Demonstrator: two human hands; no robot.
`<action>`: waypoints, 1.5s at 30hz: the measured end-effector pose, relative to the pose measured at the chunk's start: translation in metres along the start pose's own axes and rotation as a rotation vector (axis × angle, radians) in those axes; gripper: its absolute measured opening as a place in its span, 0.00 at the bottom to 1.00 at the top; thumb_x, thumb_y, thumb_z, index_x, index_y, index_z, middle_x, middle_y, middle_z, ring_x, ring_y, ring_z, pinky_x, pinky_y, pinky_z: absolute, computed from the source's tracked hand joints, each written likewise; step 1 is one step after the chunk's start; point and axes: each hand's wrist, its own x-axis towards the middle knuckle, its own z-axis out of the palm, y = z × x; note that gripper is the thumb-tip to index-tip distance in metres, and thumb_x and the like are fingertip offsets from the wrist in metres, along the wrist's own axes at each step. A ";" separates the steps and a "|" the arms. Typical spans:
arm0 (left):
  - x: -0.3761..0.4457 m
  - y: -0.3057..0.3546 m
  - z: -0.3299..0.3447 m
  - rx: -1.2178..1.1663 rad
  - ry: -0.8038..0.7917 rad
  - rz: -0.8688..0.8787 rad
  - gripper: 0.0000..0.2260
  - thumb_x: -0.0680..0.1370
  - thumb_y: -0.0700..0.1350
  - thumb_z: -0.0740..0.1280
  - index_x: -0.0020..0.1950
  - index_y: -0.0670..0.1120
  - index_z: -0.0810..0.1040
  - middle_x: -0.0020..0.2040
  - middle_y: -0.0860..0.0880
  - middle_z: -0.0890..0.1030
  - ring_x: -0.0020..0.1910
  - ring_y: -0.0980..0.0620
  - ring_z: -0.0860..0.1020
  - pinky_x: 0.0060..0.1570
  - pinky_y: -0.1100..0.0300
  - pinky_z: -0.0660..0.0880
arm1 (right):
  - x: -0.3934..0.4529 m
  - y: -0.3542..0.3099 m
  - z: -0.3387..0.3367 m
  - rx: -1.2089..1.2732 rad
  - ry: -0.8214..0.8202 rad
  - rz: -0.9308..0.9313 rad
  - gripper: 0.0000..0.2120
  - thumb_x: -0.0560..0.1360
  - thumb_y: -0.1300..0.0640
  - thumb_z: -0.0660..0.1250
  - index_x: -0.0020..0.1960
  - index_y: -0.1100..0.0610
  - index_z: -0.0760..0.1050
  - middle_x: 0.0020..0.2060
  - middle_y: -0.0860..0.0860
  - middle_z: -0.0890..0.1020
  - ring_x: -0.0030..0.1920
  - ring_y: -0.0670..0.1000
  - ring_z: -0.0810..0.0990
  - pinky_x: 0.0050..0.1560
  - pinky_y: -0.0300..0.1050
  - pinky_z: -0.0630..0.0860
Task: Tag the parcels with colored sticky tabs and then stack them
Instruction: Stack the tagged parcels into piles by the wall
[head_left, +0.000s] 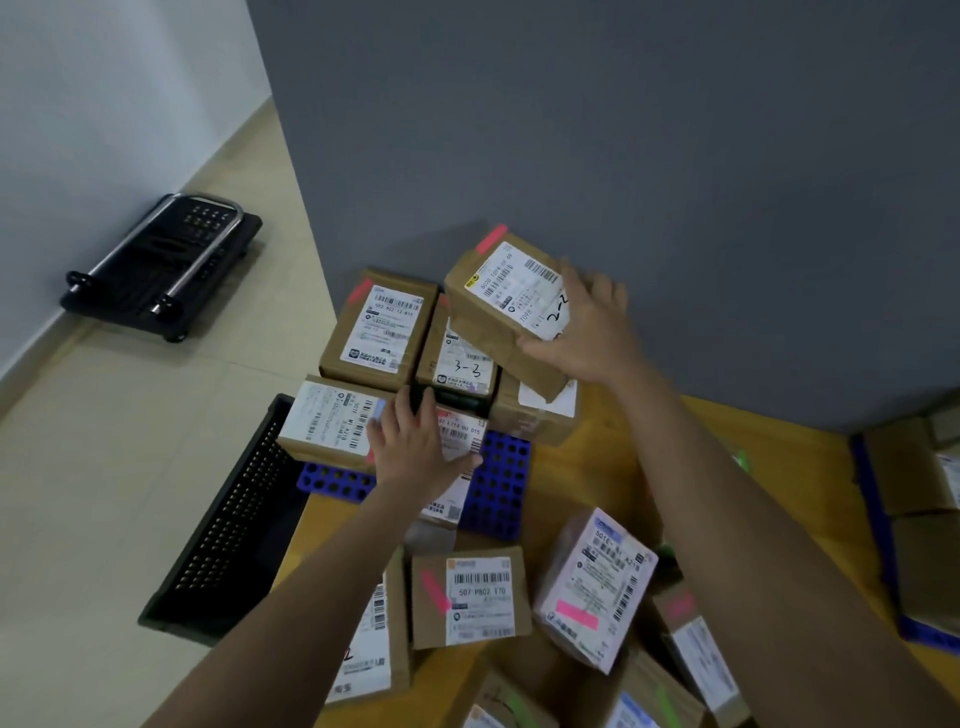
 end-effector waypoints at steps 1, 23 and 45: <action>0.001 -0.005 -0.002 -0.056 0.028 -0.020 0.48 0.69 0.73 0.59 0.78 0.48 0.42 0.78 0.41 0.45 0.76 0.40 0.45 0.72 0.38 0.45 | 0.003 -0.002 0.000 -0.004 0.006 -0.022 0.51 0.67 0.37 0.70 0.78 0.52 0.45 0.70 0.55 0.61 0.71 0.57 0.55 0.69 0.54 0.61; -0.011 -0.026 0.004 -0.211 0.146 -0.028 0.36 0.78 0.64 0.56 0.77 0.43 0.54 0.76 0.36 0.54 0.75 0.37 0.51 0.70 0.36 0.49 | -0.063 0.007 0.066 0.055 0.232 -0.080 0.29 0.76 0.47 0.66 0.74 0.52 0.64 0.70 0.59 0.64 0.67 0.60 0.62 0.68 0.54 0.60; -0.107 0.069 0.002 -0.886 -0.571 0.329 0.44 0.70 0.57 0.72 0.76 0.56 0.47 0.68 0.61 0.56 0.69 0.62 0.57 0.64 0.62 0.58 | -0.170 0.070 0.027 0.338 0.097 0.645 0.35 0.69 0.38 0.67 0.71 0.52 0.61 0.67 0.55 0.64 0.69 0.61 0.59 0.61 0.56 0.66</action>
